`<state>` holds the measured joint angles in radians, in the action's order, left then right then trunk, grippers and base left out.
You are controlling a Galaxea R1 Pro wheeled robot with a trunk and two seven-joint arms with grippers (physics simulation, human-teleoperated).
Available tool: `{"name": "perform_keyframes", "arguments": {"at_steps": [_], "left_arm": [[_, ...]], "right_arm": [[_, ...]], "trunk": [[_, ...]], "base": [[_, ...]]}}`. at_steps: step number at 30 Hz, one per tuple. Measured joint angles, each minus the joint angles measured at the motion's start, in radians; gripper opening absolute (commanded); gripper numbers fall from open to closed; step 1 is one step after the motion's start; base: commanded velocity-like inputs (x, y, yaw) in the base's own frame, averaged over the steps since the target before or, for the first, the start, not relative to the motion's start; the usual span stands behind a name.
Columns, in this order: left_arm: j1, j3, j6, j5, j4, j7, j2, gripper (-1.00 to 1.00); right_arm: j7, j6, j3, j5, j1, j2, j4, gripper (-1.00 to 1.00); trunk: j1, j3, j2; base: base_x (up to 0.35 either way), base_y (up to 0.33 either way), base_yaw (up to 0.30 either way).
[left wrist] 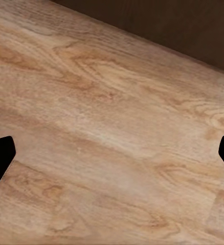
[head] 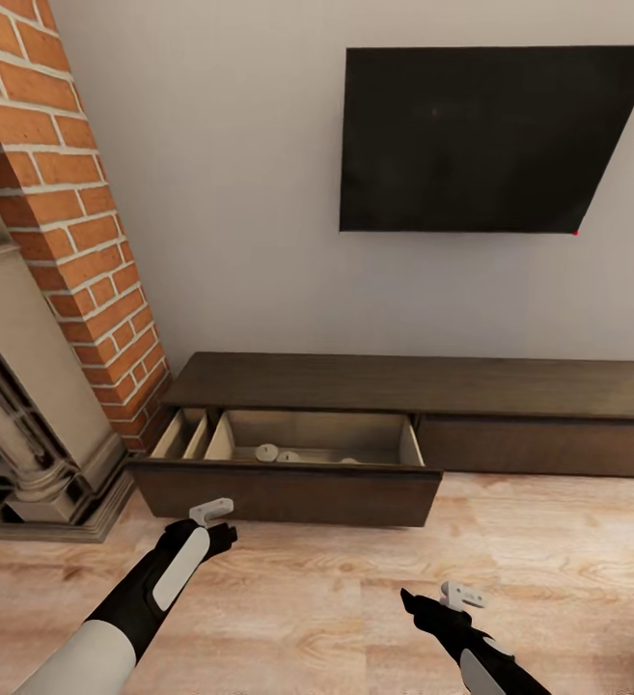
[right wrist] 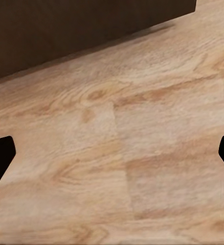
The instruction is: Place each of the two pumpkins and all three candles from the living room inside a cabinet in the living room (use any cabinet), then make sure every cabinet is closed, and position the cauldron so it is next to a table in the living room.
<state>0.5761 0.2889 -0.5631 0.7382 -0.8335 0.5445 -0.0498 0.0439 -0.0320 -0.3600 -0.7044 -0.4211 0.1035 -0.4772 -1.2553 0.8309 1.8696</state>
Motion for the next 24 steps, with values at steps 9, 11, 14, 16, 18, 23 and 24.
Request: {"name": "perform_keyframes", "arguments": {"at_steps": [9,11,14,16,18,23,24], "left_arm": [[0.000,0.000,0.002,-0.002,-0.003,0.001,0.003,1.00],[0.000,0.001,0.002,-0.002,-0.005,0.001,0.003,1.00],[0.000,0.002,0.003,-0.002,-0.005,0.000,0.003,1.00],[0.000,0.004,0.003,-0.001,-0.006,-0.001,0.005,1.00],[0.000,0.006,0.003,-0.001,-0.006,-0.001,0.005,1.00],[0.000,0.012,0.005,-0.011,-0.004,-0.001,0.008,1.00],[0.000,0.012,0.006,-0.012,-0.004,-0.001,0.009,1.00]], "right_arm": [[0.001,-0.001,0.000,0.001,0.000,0.003,0.000,1.00],[0.002,-0.001,0.000,0.002,0.000,0.006,0.000,1.00],[0.003,-0.001,0.000,0.003,0.000,0.007,0.000,1.00],[0.004,-0.001,0.000,0.005,0.000,0.006,0.000,1.00],[0.004,-0.001,0.000,0.005,0.000,0.007,0.000,1.00],[0.004,-0.002,0.000,0.007,0.000,0.005,0.000,1.00],[0.003,-0.002,0.000,0.007,0.000,0.005,0.000,1.00]], "trunk": [[0.000,0.000,0.000],[0.000,0.000,0.000],[-0.011,0.009,0.021],[-0.019,0.016,0.035],[-0.027,0.022,0.049],[-0.046,0.037,0.084],[-0.050,0.041,0.091]], "base": [[-0.019,0.036,0.000],[-0.001,0.002,0.000],[0.000,0.000,0.000],[0.000,0.000,0.000],[0.000,0.000,0.000],[0.000,0.000,0.000],[0.000,0.000,0.000]]}}
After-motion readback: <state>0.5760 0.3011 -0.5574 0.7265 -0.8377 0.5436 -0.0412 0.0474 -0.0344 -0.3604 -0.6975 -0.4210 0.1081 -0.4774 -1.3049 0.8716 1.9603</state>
